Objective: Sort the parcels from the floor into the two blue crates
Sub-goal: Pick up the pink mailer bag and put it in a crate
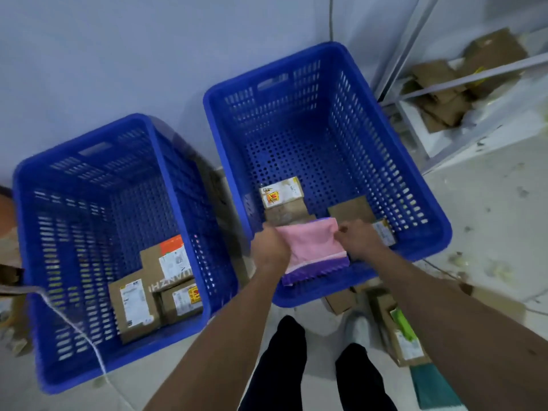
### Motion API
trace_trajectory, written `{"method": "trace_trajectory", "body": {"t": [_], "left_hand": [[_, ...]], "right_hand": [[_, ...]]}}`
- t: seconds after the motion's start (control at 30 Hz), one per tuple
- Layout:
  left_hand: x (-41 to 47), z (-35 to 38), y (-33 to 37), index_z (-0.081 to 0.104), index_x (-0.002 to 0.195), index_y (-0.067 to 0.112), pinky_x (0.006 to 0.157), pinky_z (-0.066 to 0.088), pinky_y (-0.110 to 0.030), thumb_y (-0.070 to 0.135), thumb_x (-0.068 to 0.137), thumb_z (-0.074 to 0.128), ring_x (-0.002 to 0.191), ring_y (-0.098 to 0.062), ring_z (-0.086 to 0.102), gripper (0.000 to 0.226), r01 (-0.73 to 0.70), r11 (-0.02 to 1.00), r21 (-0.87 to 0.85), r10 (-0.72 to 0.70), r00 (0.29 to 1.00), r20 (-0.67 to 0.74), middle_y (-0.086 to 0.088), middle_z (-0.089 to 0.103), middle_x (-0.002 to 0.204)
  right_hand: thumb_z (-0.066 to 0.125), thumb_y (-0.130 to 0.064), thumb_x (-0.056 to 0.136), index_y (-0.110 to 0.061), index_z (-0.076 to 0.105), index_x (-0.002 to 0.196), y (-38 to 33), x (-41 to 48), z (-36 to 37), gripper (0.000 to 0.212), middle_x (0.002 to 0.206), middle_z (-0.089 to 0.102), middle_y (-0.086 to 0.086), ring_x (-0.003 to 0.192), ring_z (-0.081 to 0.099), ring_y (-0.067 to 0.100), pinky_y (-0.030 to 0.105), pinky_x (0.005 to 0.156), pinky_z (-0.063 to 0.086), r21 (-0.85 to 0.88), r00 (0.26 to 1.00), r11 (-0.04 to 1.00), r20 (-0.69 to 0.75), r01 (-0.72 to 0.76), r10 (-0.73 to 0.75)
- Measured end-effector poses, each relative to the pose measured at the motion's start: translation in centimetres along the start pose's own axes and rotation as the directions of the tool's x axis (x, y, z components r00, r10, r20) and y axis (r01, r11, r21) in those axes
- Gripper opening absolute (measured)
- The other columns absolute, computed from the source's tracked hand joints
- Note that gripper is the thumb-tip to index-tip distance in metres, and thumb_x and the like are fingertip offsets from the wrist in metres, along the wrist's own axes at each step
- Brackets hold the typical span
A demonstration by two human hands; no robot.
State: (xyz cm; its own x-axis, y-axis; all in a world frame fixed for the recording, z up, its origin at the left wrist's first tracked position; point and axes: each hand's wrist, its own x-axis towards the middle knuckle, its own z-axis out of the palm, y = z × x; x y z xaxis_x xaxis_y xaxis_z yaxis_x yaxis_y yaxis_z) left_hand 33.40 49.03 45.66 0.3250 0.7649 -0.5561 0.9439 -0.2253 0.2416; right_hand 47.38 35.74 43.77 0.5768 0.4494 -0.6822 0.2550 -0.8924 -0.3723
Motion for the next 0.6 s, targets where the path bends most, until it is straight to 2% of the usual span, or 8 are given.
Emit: {"method": "trace_trajectory", "body": {"t": [0.07, 0.13, 0.2, 0.3, 0.4, 0.5, 0.6], "left_hand": [[1.0, 2.2, -0.2, 0.057, 0.121, 0.001, 0.089, 0.051, -0.044, 0.004, 0.095, 0.044, 0.111, -0.039, 0.062, 0.029, -0.034, 0.995, 0.097, 0.027, 0.997, 0.075, -0.021, 0.064, 0.118], [1.9, 4.4, -0.3, 0.059, 0.122, 0.003, 0.091, 0.052, -0.042, 0.003, 0.095, 0.046, 0.113, -0.036, 0.062, 0.03, -0.077, 0.98, 0.182, 0.05, 0.988, 0.148, -0.019, 0.064, 0.121], [2.9, 6.0, -0.6, 0.054, 0.127, 0.004, 0.09, 0.053, -0.039, 0.005, 0.095, 0.046, 0.113, -0.033, 0.063, 0.033, -0.125, 0.953, 0.276, 0.07, 0.977, 0.201, -0.017, 0.064, 0.123], [3.6, 7.2, -0.9, 0.051, 0.132, 0.006, 0.089, 0.053, -0.036, 0.009, 0.097, 0.047, 0.113, -0.03, 0.064, 0.036, -0.139, 0.918, 0.371, 0.06, 0.974, 0.219, -0.016, 0.064, 0.124], [3.8, 7.5, -1.1, 0.057, 0.129, 0.006, 0.089, 0.053, -0.037, 0.008, 0.096, 0.048, 0.111, -0.03, 0.065, 0.034, -0.106, 0.922, 0.373, 0.028, 0.978, 0.209, -0.016, 0.066, 0.122], [4.0, 7.1, -0.8, 0.06, 0.124, 0.005, 0.088, 0.055, -0.04, 0.005, 0.095, 0.047, 0.108, -0.032, 0.066, 0.032, -0.079, 0.943, 0.324, 0.015, 0.981, 0.195, -0.017, 0.067, 0.118], [3.4, 6.1, -0.4, 0.061, 0.12, 0.003, 0.087, 0.055, -0.041, 0.005, 0.094, 0.047, 0.109, -0.035, 0.064, 0.029, -0.057, 0.967, 0.249, 0.013, 0.984, 0.177, -0.019, 0.066, 0.117]], "right_hand": [[0.046, -0.03, 0.1, -0.009, 0.067, 0.108, 0.5, 1.5, 1.7, 0.03, 0.108, 0.064, 0.018, 0.095, 0.059, 0.033, 0.031, 0.07, 0.039, -0.068, 0.998, 0.998, 0.057, -0.001, 0.005], [0.041, -0.028, 0.102, -0.006, 0.066, 0.118, 1.2, 2.9, 3.0, 0.036, 0.118, 0.062, 0.019, 0.102, 0.058, 0.033, 0.034, 0.078, 0.043, -0.137, 0.995, 0.991, 0.1, -0.01, 0.024], [0.04, -0.027, 0.102, -0.004, 0.066, 0.116, 1.8, 4.1, 4.1, 0.037, 0.122, 0.06, 0.02, 0.108, 0.058, 0.033, 0.036, 0.085, 0.044, -0.162, 0.993, 0.986, 0.112, -0.025, 0.043], [0.042, -0.027, 0.101, -0.003, 0.066, 0.107, 2.6, 5.2, 5.4, 0.034, 0.112, 0.061, 0.018, 0.1, 0.058, 0.031, 0.032, 0.076, 0.041, -0.154, 0.987, 0.987, 0.145, -0.048, 0.071], [0.045, -0.028, 0.1, -0.005, 0.062, 0.122, 2.9, 5.1, 6.0, 0.036, 0.124, 0.06, 0.018, 0.111, 0.057, 0.033, 0.032, 0.081, 0.042, -0.126, 0.982, 0.988, 0.154, -0.091, 0.11], [0.047, -0.03, 0.098, -0.007, 0.051, 0.135, 2.6, 4.7, 5.8, 0.044, 0.135, 0.053, 0.018, 0.119, 0.054, 0.034, 0.034, 0.09, 0.044, -0.124, 0.982, 0.987, 0.15, -0.099, 0.118], [0.047, -0.032, 0.098, -0.008, 0.046, 0.139, 2.6, 3.8, 5.2, 0.048, 0.138, 0.052, 0.016, 0.12, 0.052, 0.034, 0.036, 0.092, 0.044, -0.111, 0.987, 0.991, 0.134, -0.074, 0.089]]}}
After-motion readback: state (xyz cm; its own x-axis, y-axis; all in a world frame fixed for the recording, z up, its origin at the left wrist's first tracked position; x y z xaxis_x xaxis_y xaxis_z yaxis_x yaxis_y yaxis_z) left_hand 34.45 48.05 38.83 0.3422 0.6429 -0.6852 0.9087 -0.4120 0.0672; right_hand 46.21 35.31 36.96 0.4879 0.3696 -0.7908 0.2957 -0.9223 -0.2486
